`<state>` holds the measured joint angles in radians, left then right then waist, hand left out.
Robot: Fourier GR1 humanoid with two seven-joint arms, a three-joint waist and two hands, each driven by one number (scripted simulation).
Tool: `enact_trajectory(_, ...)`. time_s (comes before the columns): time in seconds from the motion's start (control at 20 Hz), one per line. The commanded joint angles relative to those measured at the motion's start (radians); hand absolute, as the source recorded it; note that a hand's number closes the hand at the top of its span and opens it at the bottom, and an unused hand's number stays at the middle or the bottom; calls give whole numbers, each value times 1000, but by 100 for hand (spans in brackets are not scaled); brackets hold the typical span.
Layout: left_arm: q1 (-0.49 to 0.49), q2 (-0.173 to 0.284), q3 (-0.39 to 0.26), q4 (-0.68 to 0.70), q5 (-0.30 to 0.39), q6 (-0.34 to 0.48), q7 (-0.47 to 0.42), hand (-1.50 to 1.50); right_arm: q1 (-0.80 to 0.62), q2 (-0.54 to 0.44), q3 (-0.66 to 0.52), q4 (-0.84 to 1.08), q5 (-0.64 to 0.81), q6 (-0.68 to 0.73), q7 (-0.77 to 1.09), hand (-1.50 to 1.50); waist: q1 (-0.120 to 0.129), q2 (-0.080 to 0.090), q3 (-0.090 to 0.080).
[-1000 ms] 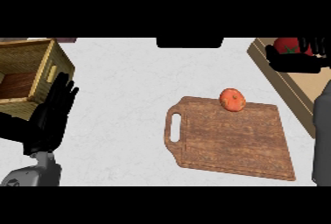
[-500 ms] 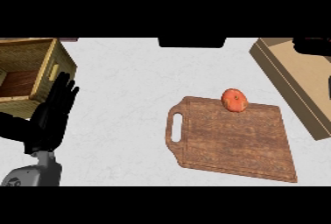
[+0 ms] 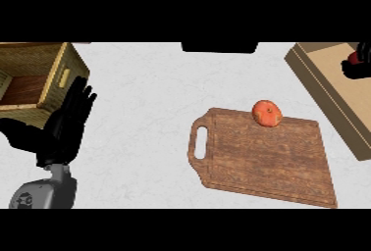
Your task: Pick the tomato from the cutting board and place it in the cardboard box
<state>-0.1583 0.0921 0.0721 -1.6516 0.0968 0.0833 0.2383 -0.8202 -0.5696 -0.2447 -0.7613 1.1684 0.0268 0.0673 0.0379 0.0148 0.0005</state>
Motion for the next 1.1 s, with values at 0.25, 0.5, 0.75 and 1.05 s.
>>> enact_trajectory(0.25,-21,26,22,-1,14,-17,15,0,-74,-35,-81,334,-37,-109,-143,-150,0,0,2)
enact_trajectory(0.5,25,-4,9,-6,10,-8,-25,0,-96,-29,-200,247,-173,-291,-315,-150,3,0,4)
enact_trajectory(0.75,2,-5,-6,-2,-17,9,-13,0,-143,-55,-353,294,-359,-249,-444,-150,-7,-1,3)
enact_trajectory(1.05,39,-3,16,30,3,-12,-56,0,-217,-75,-537,348,-583,-64,-406,-150,-23,-8,2)
